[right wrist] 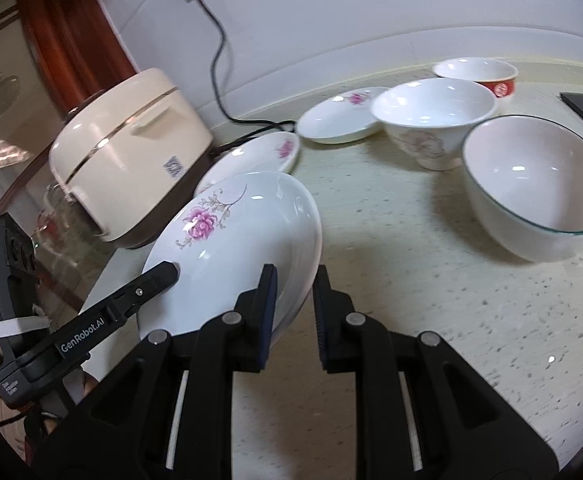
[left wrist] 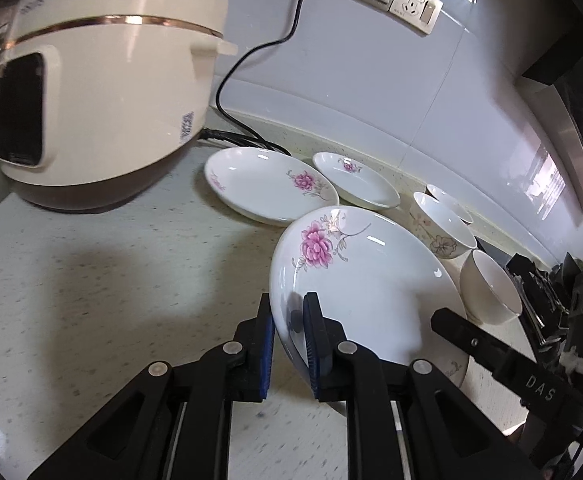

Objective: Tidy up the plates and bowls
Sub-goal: 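Carry the large plate toward the rice cooker and lower it onto the counter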

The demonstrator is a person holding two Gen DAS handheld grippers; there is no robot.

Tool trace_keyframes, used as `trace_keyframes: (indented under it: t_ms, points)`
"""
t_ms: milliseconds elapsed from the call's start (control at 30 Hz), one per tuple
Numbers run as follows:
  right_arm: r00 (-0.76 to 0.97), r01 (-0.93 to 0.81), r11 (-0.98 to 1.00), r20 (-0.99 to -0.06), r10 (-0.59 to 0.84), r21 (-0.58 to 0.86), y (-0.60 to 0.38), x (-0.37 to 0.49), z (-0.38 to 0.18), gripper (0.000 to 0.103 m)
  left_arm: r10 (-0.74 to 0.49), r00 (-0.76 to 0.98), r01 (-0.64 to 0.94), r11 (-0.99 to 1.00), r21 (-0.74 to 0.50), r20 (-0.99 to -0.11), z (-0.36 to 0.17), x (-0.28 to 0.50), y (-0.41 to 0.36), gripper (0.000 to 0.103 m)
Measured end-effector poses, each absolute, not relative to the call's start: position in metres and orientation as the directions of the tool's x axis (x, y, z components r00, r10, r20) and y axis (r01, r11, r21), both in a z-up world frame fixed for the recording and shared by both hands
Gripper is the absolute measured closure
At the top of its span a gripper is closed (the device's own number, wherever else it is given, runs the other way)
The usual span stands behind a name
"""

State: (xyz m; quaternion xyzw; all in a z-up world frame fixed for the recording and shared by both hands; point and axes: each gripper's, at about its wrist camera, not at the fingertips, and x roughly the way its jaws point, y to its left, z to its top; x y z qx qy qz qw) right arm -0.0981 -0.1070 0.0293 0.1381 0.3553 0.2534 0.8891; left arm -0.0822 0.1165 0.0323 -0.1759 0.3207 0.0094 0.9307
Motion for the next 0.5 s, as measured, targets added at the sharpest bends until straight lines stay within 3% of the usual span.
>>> trace_keyframes:
  t_ms: [500]
  points:
    - [0.545,-0.473,0.781,-0.561,0.622,0.407,-0.059,-0.121,0.033,0.082,-0.041,0.79,-0.173,0.942,-0.287,-0.611,0.035,-0.12,0.154,0.086]
